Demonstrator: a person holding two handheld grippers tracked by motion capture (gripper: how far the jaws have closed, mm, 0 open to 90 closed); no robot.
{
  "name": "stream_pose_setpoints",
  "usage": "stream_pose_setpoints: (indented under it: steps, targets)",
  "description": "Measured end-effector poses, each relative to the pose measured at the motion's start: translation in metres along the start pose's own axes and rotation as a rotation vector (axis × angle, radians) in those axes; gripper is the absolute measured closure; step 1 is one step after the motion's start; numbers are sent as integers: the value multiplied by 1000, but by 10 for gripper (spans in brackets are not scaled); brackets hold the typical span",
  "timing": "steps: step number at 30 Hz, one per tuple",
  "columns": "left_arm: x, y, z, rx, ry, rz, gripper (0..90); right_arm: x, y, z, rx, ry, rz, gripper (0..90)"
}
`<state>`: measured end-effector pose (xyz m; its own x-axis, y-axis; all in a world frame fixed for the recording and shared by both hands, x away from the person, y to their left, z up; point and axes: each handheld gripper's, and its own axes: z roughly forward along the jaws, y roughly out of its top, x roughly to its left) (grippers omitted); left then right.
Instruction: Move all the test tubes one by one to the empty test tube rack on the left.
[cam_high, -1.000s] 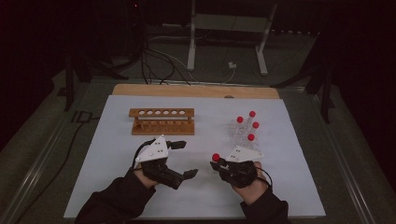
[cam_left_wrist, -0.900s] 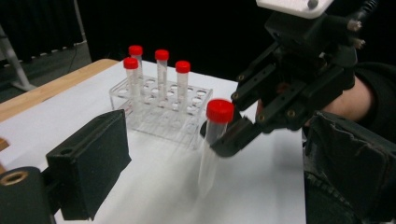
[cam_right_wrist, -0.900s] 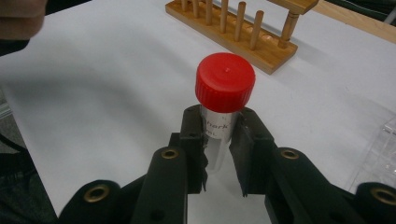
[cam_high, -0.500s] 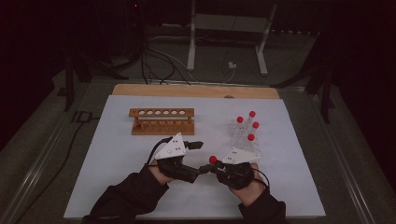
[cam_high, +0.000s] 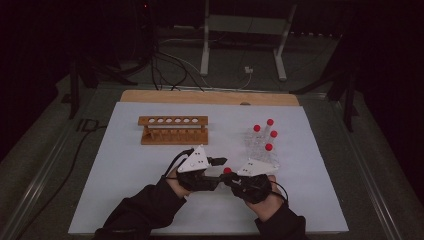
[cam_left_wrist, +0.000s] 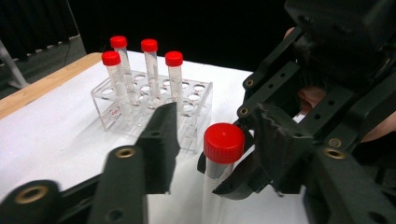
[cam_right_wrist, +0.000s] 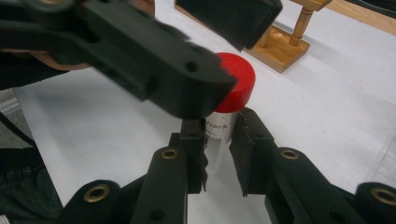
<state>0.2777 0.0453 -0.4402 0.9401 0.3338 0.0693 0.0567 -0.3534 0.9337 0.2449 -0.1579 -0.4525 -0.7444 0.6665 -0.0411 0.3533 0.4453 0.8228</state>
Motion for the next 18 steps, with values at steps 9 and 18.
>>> stream_pose_setpoints:
  steps: [9,18]
  targets:
    - [-1,-2,4,16,-27,7,688,0,0,0,-2,-4,-1,753]
    - [0,0,5,19,-30,16,720,-1,0,-1,-5,-8,6,752]
